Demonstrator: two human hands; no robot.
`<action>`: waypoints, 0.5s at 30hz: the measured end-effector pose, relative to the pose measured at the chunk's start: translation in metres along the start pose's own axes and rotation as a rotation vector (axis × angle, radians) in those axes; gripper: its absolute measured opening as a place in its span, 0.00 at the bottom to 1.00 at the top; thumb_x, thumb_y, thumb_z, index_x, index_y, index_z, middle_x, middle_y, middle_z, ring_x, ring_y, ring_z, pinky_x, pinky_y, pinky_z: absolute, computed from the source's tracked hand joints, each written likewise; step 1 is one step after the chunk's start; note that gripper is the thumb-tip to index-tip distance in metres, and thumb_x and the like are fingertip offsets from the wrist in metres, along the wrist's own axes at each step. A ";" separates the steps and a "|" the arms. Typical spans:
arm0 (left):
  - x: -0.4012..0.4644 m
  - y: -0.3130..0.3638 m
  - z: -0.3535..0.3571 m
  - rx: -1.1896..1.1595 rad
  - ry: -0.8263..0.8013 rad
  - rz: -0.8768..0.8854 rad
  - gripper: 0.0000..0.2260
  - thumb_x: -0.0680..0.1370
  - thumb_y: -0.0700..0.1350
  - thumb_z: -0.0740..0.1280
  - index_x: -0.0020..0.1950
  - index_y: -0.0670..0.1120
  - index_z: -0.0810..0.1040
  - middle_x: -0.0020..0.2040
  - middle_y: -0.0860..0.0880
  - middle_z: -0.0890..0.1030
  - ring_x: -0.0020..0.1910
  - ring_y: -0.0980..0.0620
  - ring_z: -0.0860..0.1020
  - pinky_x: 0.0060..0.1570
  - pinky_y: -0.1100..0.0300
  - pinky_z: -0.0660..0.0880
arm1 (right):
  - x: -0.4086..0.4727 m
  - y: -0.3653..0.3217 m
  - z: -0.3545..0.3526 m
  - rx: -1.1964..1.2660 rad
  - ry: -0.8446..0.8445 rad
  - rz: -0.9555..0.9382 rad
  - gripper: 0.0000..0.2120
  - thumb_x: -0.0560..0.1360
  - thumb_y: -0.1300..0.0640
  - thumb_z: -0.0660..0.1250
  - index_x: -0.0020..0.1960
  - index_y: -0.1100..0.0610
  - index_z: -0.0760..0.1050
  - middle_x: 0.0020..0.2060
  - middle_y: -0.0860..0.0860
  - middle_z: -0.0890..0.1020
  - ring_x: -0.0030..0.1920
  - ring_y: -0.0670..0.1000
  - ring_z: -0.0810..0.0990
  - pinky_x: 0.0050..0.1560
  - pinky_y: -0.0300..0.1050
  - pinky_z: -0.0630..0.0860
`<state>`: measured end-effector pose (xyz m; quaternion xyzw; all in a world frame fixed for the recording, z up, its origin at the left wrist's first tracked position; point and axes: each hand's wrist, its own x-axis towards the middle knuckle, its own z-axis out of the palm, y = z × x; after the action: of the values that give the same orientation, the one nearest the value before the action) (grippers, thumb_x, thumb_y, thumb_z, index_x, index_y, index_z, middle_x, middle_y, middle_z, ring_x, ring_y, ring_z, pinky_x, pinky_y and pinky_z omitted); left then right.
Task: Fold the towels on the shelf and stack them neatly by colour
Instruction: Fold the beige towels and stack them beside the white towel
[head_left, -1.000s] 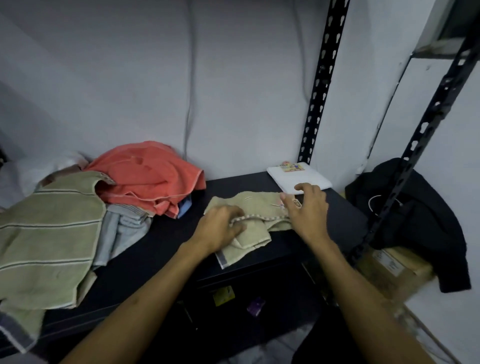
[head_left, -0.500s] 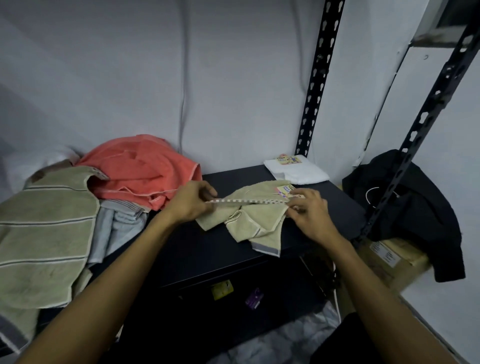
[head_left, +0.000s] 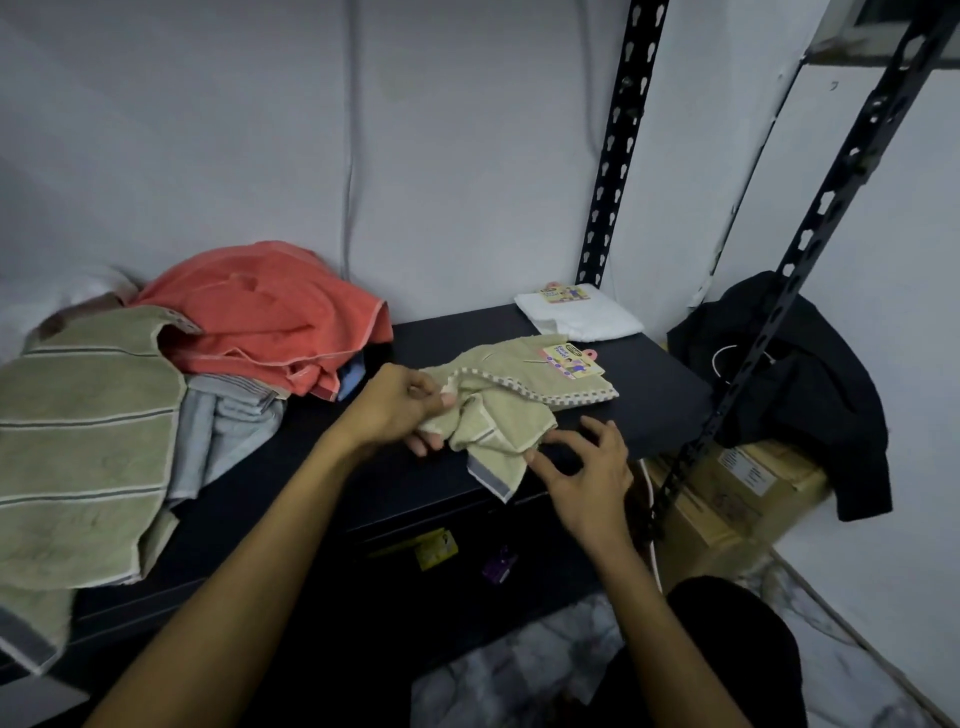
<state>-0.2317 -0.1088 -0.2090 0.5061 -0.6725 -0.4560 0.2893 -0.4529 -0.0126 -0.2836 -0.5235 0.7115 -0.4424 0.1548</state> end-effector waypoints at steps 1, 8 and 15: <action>0.000 0.005 0.002 -0.106 -0.005 0.028 0.09 0.79 0.40 0.71 0.51 0.32 0.80 0.37 0.38 0.83 0.32 0.46 0.84 0.28 0.58 0.81 | 0.000 -0.005 0.004 -0.019 0.003 -0.001 0.06 0.72 0.47 0.76 0.47 0.46 0.83 0.70 0.48 0.70 0.76 0.52 0.57 0.74 0.58 0.53; 0.014 0.027 -0.044 -0.416 0.153 -0.060 0.01 0.79 0.37 0.70 0.48 0.39 0.81 0.35 0.45 0.81 0.32 0.54 0.80 0.30 0.65 0.79 | 0.024 -0.007 -0.040 0.265 0.013 0.033 0.05 0.80 0.57 0.66 0.46 0.56 0.75 0.43 0.47 0.80 0.48 0.51 0.78 0.52 0.42 0.74; 0.028 0.012 -0.080 -0.437 0.369 -0.159 0.07 0.80 0.42 0.70 0.43 0.41 0.80 0.35 0.45 0.80 0.30 0.50 0.79 0.26 0.61 0.79 | 0.068 -0.030 -0.109 0.145 -0.039 0.120 0.06 0.84 0.59 0.58 0.54 0.61 0.69 0.44 0.52 0.73 0.40 0.52 0.75 0.30 0.38 0.75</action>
<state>-0.1776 -0.1601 -0.1664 0.5572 -0.4527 -0.5114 0.4723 -0.5373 -0.0236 -0.1821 -0.4760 0.7046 -0.4722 0.2324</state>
